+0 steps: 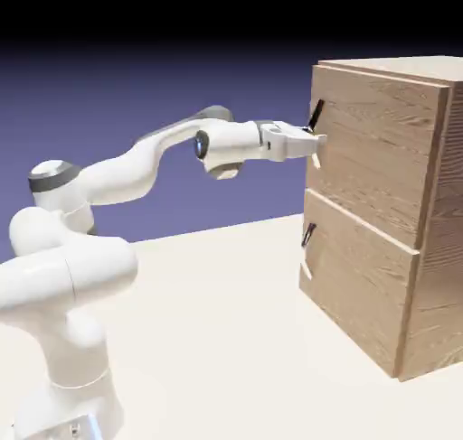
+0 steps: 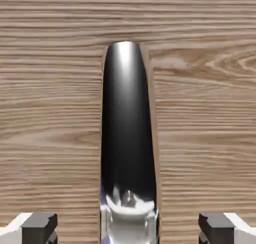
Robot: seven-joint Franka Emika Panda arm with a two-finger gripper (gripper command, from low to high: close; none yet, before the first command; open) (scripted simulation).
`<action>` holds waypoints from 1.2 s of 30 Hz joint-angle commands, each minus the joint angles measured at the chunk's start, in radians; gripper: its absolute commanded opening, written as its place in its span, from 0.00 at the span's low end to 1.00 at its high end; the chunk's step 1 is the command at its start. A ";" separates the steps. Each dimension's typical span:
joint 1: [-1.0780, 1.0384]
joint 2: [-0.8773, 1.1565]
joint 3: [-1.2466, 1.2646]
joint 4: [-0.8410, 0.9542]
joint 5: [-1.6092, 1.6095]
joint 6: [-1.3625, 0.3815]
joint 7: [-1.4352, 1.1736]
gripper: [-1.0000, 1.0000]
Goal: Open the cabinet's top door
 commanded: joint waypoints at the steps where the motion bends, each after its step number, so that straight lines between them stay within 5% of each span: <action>1: 0.022 -0.010 -0.009 -0.036 0.023 -0.034 -0.022 0.00; 20: 0.340 -0.034 -0.240 -0.684 0.123 -0.793 -0.365 0.00; 36: 0.121 0.117 -0.587 -0.870 -0.178 -1.489 -0.583 0.00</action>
